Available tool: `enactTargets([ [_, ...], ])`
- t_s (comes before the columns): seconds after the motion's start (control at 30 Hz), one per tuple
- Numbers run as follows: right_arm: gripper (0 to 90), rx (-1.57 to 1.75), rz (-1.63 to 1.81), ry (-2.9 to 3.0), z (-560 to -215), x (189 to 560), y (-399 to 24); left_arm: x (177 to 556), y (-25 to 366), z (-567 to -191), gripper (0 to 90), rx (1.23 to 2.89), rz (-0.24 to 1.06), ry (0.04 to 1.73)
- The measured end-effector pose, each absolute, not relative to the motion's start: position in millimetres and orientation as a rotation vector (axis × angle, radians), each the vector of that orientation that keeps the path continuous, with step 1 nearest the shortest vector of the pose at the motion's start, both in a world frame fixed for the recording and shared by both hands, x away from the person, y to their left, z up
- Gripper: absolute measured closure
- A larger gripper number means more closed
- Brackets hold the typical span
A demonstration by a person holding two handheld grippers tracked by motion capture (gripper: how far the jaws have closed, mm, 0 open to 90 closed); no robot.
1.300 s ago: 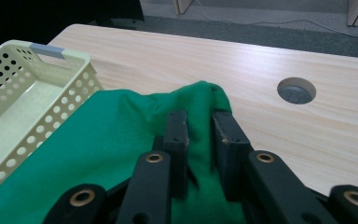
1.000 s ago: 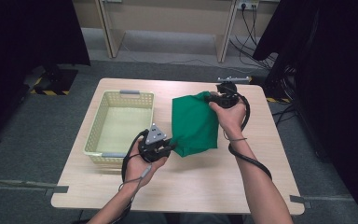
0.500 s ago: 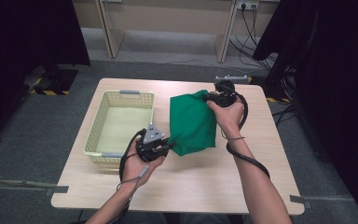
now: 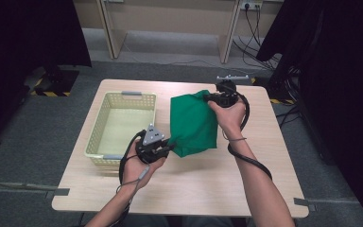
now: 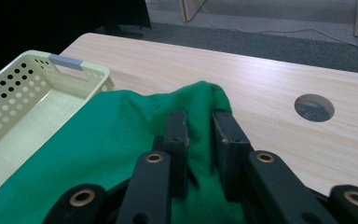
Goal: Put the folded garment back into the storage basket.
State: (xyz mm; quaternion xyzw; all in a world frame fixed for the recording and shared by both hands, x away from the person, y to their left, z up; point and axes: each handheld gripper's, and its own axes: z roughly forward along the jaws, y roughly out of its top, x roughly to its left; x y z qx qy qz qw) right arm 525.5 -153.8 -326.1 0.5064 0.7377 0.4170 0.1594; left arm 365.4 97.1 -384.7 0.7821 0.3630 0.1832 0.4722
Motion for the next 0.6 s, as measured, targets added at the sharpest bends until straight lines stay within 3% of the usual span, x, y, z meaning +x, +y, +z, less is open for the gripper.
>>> enactTargets([
  [0.6, 77.6, 1.415, 1.206, 2.124, -321.2, 527.7, -140.8, 362.7, 105.5, -381.8, 78.8, 1.902, 0.466, 0.909],
])
